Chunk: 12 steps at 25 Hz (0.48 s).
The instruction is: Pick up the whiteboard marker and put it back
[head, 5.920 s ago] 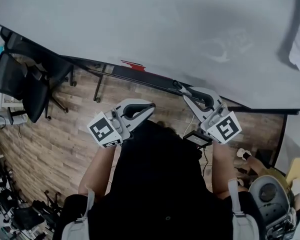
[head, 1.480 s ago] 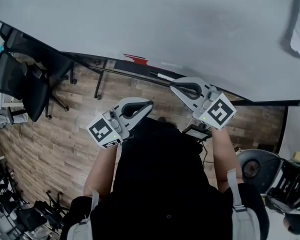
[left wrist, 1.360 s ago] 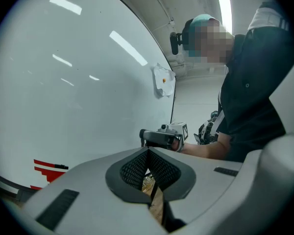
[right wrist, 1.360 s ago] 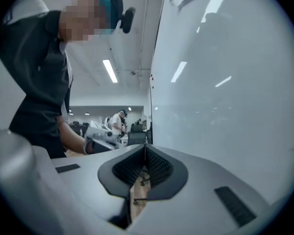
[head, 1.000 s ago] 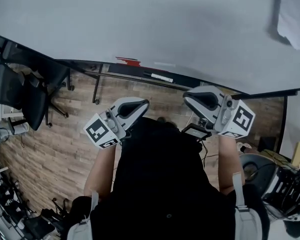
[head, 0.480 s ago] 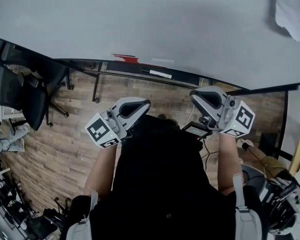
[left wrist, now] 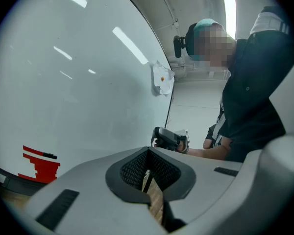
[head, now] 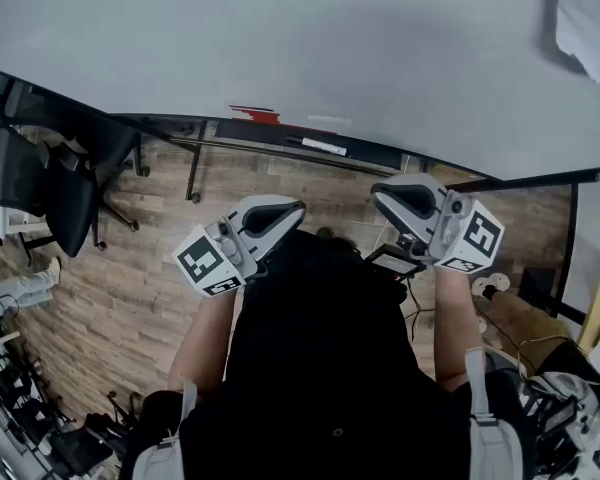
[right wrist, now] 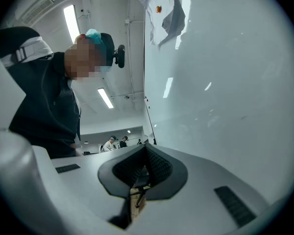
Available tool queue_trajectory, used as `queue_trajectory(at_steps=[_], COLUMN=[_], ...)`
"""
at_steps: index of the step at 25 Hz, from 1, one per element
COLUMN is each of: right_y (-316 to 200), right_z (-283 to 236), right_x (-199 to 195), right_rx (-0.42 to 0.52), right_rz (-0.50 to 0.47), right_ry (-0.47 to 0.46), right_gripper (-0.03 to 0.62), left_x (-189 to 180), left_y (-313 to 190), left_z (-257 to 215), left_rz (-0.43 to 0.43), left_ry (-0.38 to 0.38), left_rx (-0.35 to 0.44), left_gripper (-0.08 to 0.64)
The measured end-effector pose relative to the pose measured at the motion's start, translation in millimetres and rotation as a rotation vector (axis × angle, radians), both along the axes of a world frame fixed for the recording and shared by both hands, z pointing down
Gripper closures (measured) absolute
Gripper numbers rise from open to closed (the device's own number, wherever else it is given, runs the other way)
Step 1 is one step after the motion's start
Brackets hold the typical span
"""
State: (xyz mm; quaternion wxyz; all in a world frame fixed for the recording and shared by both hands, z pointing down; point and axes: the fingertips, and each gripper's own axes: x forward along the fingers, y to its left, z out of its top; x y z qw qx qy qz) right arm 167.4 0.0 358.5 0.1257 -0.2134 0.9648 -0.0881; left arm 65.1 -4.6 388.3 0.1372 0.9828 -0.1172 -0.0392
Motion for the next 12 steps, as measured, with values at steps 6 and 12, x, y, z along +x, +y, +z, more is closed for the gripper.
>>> queue_trajectory(at_steps=[6, 12], right_y=[1, -2], right_z=[6, 11], right_x=[-8, -13], right_rx=[-0.009, -0.011], right_rz=[-0.012, -0.020], right_ry=[0.013, 0.023], right_gripper=[0.575, 0.575], left_x=[0, 0], left_y=[5, 1], left_z=[5, 3], left_rz=[-0.002, -0.007], left_ry=[-0.018, -0.015], left_rx=[-0.017, -0.008], left_gripper=[0.548, 0.548])
